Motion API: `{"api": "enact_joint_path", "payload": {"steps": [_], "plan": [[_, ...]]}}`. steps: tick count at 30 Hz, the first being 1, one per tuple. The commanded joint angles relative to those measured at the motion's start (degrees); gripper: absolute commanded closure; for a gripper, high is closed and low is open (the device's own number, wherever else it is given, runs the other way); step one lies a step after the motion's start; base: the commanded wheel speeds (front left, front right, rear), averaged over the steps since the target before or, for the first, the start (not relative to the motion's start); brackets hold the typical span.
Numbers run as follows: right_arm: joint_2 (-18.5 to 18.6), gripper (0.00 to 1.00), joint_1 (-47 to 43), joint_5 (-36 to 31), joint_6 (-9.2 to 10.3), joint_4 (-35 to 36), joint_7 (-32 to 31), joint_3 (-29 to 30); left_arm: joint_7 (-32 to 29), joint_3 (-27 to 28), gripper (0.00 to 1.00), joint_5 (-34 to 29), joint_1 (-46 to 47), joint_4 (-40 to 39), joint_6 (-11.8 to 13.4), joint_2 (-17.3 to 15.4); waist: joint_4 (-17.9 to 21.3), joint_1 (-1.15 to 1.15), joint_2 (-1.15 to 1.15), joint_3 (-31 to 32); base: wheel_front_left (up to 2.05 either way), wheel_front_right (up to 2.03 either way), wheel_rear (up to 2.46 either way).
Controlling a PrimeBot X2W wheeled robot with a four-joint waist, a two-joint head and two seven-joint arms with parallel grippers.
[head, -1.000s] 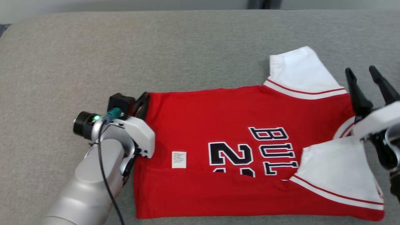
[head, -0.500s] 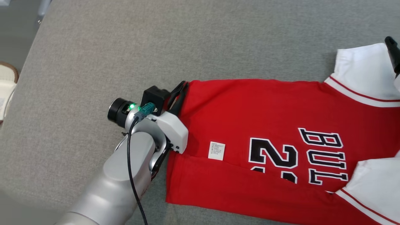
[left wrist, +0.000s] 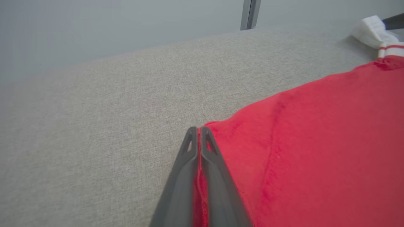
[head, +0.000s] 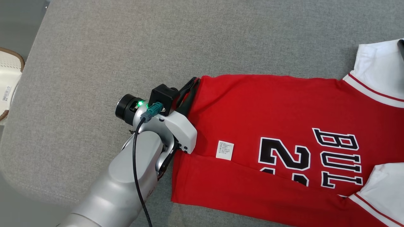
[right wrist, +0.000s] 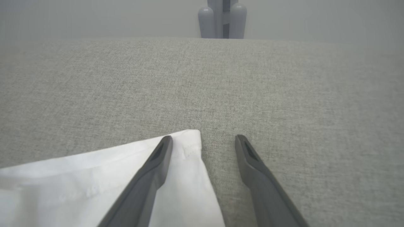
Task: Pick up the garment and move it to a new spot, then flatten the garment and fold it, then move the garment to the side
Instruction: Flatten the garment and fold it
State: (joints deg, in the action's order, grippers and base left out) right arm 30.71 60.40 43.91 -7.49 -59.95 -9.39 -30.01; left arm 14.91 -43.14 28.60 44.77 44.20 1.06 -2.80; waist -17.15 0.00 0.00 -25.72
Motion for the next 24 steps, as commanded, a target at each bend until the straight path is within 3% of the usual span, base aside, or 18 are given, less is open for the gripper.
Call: {"api": "enact_joint_path", "payload": {"steps": [1, 6, 7, 8, 10, 11, 24], "plan": [[0.14, 0.00, 0.69, 0.69, 0.00, -0.25, -0.08, -1.04, 0.27, -0.18, 1.00, 0.41, -0.03, -0.29, 0.06, -0.27, -0.02, 0.00, 0.00, -0.15, 0.00, 0.00, 0.00], [0.77, 0.00, 0.62, 1.70, 0.00, 0.03, 0.50, -5.12, 0.28, -1.17, 1.00, 0.95, 0.26, -0.54, 0.02, -0.26, -0.20, 0.00, 0.00, -0.39, 0.00, 0.00, 0.00], [0.91, 0.07, 0.64, 1.63, 0.00, 0.32, 0.77, -5.99, 0.28, -1.29, 1.00, 1.10, 0.27, -0.52, 0.00, -0.26, -0.22, 0.00, 0.00, -0.42, 0.00, 0.00, 0.00], [1.00, 0.45, 0.56, 1.96, 0.00, 0.49, 1.09, -6.64, 0.27, -1.42, 1.00, 1.23, 0.28, -0.49, 0.05, -0.26, -0.24, 0.00, 0.00, -0.44, 0.00, 0.00, 0.00], [1.08, 0.88, 0.39, 2.96, 0.00, 0.61, 1.49, -7.53, 0.27, -1.54, 1.00, 1.45, 0.26, -0.35, 0.25, -0.27, -0.25, 0.00, 0.00, -0.45, 0.00, 0.00, 0.00], [1.19, 1.00, 0.34, 3.20, 0.00, 0.80, 1.76, -8.15, 0.27, -1.58, 1.00, 1.38, 0.25, -0.30, 0.35, -0.26, -0.25, 0.00, 0.00, -0.44, 0.00, 0.00, 0.00], [3.17, 1.00, -1.17, 7.20, 0.01, 3.35, 11.58, -14.29, 0.27, -1.12, 1.00, 1.66, -0.13, 1.00, 0.43, -0.25, 0.37, 0.00, 0.00, 0.99, 0.00, 0.00, 0.00]]}}
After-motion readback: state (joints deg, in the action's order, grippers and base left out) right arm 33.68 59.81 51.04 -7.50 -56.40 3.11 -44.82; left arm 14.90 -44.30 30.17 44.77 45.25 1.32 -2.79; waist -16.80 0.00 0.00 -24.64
